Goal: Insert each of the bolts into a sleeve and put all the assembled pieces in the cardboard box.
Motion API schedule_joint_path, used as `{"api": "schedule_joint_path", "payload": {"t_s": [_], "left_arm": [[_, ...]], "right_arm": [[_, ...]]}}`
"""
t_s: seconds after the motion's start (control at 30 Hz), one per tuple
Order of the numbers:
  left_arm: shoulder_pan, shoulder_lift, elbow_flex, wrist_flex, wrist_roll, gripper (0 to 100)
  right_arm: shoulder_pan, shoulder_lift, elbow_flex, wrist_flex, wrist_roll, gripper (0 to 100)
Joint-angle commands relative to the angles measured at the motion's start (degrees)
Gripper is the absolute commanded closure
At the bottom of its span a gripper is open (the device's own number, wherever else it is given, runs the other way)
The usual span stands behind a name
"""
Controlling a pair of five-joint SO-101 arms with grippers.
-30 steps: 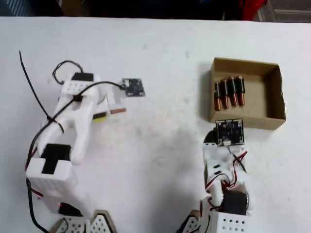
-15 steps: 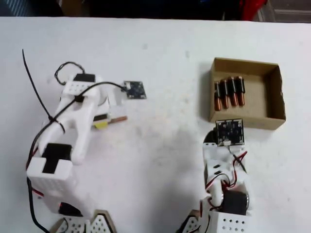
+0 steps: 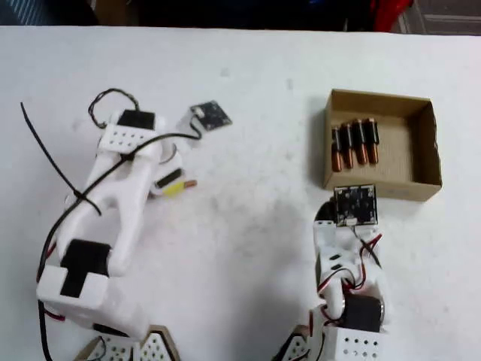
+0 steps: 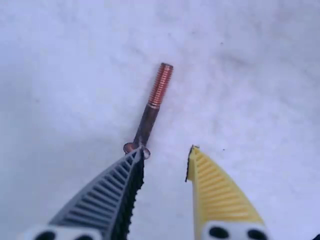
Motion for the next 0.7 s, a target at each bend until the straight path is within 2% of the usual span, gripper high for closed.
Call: {"api": "schedule_joint_path", "payload": {"t_s": [0.0, 0.1, 0.3, 0.37, 0.47, 0.57, 0.67], "left_arm": [[0.66, -3.03, -1.14, 1.05, 8.53, 83], [0.66, -3.03, 1.49, 0.79, 12.84, 83], [0.31, -3.03, 7.47, -3.6, 13.1, 84], [-0.4, -3.03, 8.97, -6.07, 13.1, 87], [-2.15, -3.03, 9.93, -7.82, 13.54, 98], [-4.09, -2.95, 10.2, -7.91, 13.63, 95], [-5.67, -2.86, 10.46, -7.47, 13.71, 97]], "right_arm": [[0.22, -0.57, -0.7, -1.45, 0.62, 98.1], [0.22, -0.57, -0.7, -1.45, 0.62, 98.1], [0.22, -0.57, -0.7, -1.45, 0.62, 98.1], [0.22, -0.57, -0.44, -1.45, 0.62, 98.1], [0.22, -0.57, -0.26, -1.54, 0.62, 98.1], [0.22, -0.57, -0.26, -1.54, 0.62, 98.1], [0.22, -0.57, -0.26, -1.54, 0.62, 98.1]]}}
